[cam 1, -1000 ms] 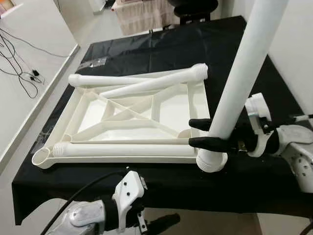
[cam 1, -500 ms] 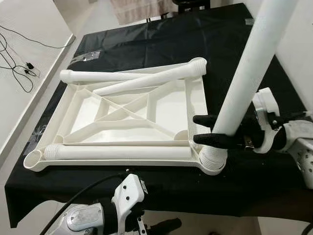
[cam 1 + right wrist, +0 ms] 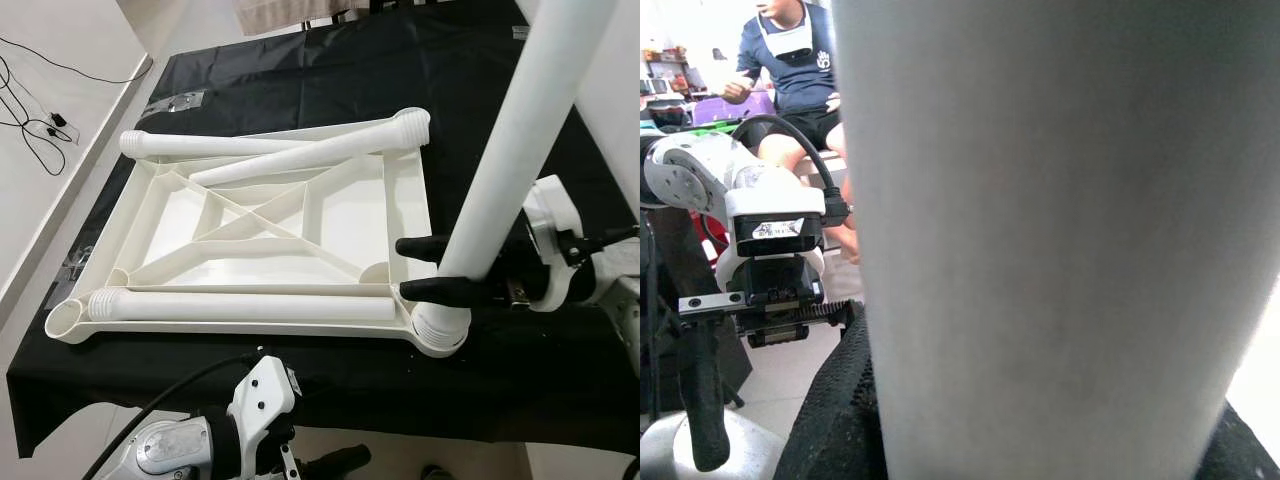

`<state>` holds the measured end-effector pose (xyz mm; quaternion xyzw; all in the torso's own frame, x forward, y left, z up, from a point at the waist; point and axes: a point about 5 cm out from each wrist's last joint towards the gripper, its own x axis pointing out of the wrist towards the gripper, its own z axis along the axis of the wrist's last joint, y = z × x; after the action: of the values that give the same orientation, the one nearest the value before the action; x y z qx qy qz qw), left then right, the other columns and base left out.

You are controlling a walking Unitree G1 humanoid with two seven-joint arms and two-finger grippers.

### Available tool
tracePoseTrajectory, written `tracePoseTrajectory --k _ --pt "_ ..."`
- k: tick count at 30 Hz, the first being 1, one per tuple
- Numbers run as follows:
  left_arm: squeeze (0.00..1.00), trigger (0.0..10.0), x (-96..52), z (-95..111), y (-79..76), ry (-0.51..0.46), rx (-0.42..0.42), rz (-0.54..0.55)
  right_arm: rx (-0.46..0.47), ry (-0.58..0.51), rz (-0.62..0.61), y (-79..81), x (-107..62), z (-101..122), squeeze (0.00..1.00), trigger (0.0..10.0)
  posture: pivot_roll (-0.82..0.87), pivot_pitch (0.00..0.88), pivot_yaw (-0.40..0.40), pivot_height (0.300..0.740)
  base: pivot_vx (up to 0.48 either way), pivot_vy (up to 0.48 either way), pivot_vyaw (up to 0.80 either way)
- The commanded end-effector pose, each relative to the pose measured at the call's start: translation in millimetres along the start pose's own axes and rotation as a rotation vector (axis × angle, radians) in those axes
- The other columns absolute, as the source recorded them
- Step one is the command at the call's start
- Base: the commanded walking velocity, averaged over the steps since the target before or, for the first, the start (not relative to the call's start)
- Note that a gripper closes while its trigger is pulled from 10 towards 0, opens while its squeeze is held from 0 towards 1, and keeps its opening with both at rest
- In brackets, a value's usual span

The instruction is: Building children table

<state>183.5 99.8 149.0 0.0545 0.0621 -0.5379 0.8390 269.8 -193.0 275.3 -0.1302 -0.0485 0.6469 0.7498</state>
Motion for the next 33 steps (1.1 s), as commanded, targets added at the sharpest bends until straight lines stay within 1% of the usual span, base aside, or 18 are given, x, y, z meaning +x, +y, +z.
tracePoseTrajectory --k 1,5,6,9,13,18,21,28,33 --pt "0.0 10.0 -3.1 -3.7 -1.8 0.018 -0.022 0.002 -0.058 0.047 0.004 2.3 7.4 0.4 0.0 10.0 0.0 0.314 0.201 0.74 0.0 0.0 0.0" --pt "0.0 10.0 -1.6 -4.5 -1.5 0.018 -0.025 -0.001 -0.099 0.076 0.01 6.8 16.5 -1.0 0.0 10.0 0.0 0.309 0.198 0.74 0.0 0.0 0.0" --pt "0.0 10.0 -1.6 -4.5 -1.5 0.018 -0.025 -0.001 -0.099 0.076 0.01 6.8 16.5 -1.0 0.0 10.0 0.0 0.309 0.198 0.74 0.0 0.0 0.0" --pt "0.0 10.0 -1.2 -5.4 -1.1 0.018 -0.029 0.0 -0.115 0.089 -0.003 12.2 25.5 -7.0 0.0 10.0 0.0 0.306 0.198 0.74 0.0 0.0 0.0" --pt "0.0 10.0 -0.9 -6.6 -1.6 0.017 -0.035 0.002 -0.112 0.088 -0.025 16.1 29.5 -13.6 0.0 10.0 0.0 0.299 0.197 0.74 0.0 0.0 0.0" --pt "0.0 10.0 -1.2 -7.8 -1.9 0.021 -0.037 -0.005 -0.083 0.083 -0.027 19.6 28.0 -17.0 0.0 10.0 0.0 0.29 0.201 0.74 0.0 0.0 0.0" --pt "0.0 10.0 -1.2 -8.7 -1.9 0.023 -0.039 -0.009 -0.059 0.088 0.002 23.7 25.6 -18.7 0.0 10.0 0.0 0.284 0.199 0.74 0.0 0.0 0.0" --pt "0.0 10.0 -1.2 -9.2 -1.8 0.024 -0.039 -0.007 -0.077 0.114 0.002 22.5 24.7 -20.5 0.0 10.0 0.0 0.282 0.196 0.74 0.0 0.0 0.0" --pt "0.0 10.0 -1.4 -9.1 -1.9 0.024 -0.039 -0.005 -0.079 0.139 0.028 26.3 25.2 -22.3 0.0 10.0 0.0 0.285 0.195 0.74 0.0 0.0 0.0"
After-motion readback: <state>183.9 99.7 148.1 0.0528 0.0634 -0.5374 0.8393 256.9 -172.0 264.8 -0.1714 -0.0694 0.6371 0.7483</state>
